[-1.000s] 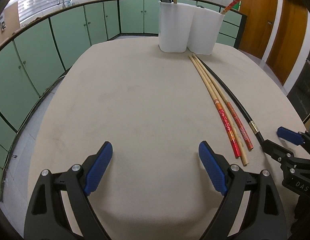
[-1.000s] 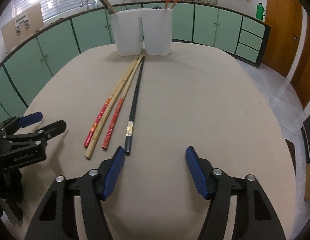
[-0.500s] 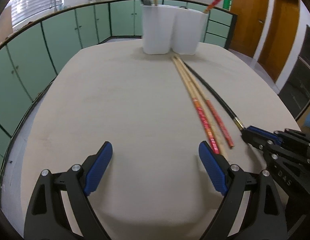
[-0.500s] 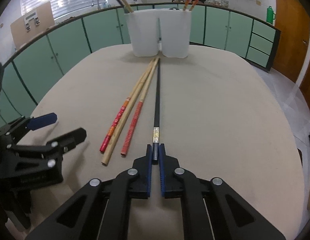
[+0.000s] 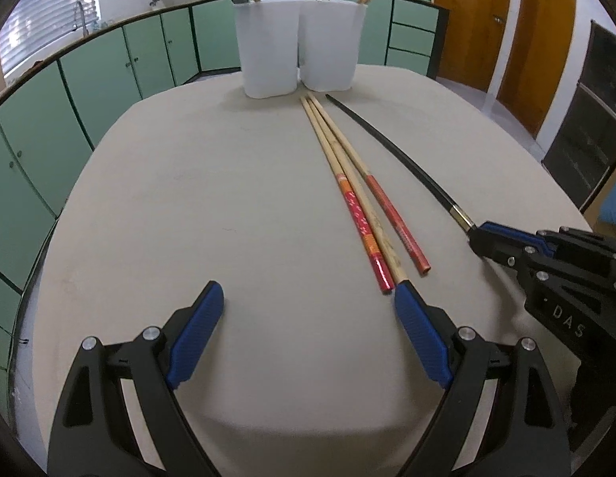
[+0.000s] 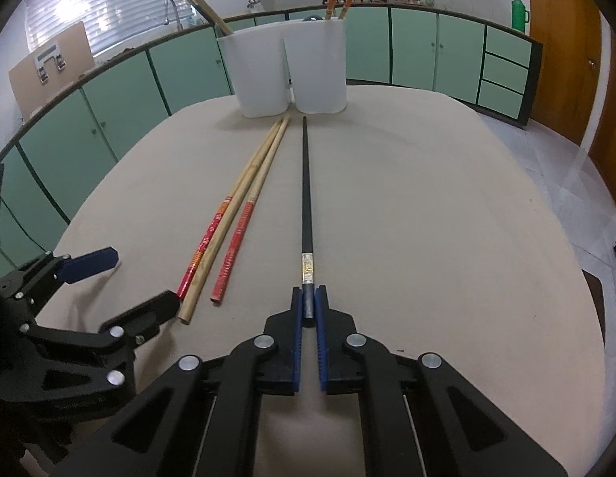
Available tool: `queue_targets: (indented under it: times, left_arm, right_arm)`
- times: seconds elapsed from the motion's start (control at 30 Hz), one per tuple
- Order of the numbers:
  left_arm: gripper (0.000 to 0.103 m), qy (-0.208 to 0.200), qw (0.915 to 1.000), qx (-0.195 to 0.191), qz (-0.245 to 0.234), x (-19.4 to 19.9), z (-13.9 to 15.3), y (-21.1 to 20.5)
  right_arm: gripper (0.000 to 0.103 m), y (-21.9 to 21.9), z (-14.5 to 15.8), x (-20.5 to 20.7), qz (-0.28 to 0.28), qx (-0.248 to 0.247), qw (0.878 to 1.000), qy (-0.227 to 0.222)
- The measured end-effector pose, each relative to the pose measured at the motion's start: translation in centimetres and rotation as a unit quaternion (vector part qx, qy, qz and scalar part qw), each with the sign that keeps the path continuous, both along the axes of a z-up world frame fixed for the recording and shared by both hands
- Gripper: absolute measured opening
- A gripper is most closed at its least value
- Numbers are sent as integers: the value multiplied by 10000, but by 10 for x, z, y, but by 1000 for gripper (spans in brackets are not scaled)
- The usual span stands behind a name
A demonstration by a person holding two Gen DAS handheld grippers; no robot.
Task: Organize utensils
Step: 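Grasp the black chopstick with the right gripper while the left grasps a red-patterned chopstick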
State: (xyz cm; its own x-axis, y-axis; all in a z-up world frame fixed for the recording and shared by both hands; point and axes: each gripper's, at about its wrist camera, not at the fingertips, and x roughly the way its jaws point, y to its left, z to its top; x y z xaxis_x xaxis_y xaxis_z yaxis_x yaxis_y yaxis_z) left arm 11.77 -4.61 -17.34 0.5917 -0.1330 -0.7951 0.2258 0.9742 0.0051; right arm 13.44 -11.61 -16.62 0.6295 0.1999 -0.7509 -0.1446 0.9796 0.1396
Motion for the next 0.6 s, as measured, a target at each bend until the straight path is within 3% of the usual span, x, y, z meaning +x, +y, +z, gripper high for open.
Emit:
queue_targets:
  times: [0.3,0.47,0.6]
  left_arm:
    - [85,53,9999,-11,131,8,-1,-1]
    - [70,2,9999,-53,90,7,0,-3]
    - [39,-37,9998,-203,-9,5,2,-8]
  right_arm:
    - [6,0,0,1,3,9,10000,15]
    - [7,-1,-1,1,6,38,10000,28]
    - [7,-3,-2,1,11,141,9999,54]
